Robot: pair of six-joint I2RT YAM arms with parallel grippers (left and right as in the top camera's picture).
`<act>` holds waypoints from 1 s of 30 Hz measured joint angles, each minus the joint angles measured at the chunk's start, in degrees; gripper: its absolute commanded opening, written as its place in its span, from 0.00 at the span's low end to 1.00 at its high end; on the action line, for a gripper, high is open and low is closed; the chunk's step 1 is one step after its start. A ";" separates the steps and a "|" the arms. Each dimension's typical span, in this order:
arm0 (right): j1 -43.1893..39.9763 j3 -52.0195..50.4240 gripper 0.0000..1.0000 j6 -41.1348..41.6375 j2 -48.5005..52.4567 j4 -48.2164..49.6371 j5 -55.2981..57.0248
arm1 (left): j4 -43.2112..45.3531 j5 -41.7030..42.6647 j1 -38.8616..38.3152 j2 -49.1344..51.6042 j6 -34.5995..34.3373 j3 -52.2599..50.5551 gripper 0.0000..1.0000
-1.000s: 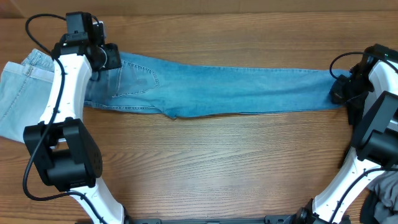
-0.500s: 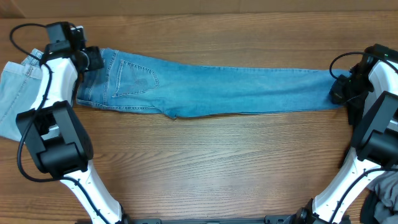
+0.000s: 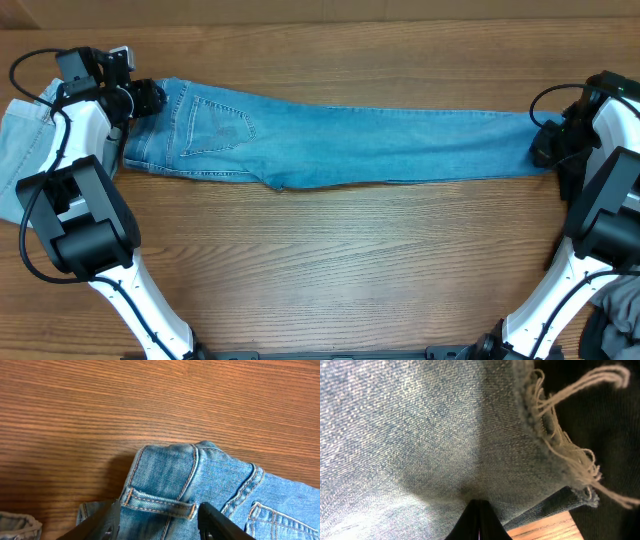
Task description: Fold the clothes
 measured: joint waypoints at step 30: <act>0.00 0.00 0.04 -0.02 0.00 0.04 -0.02 | 5.11 1.38 -0.31 1.38 4.20 0.00 0.60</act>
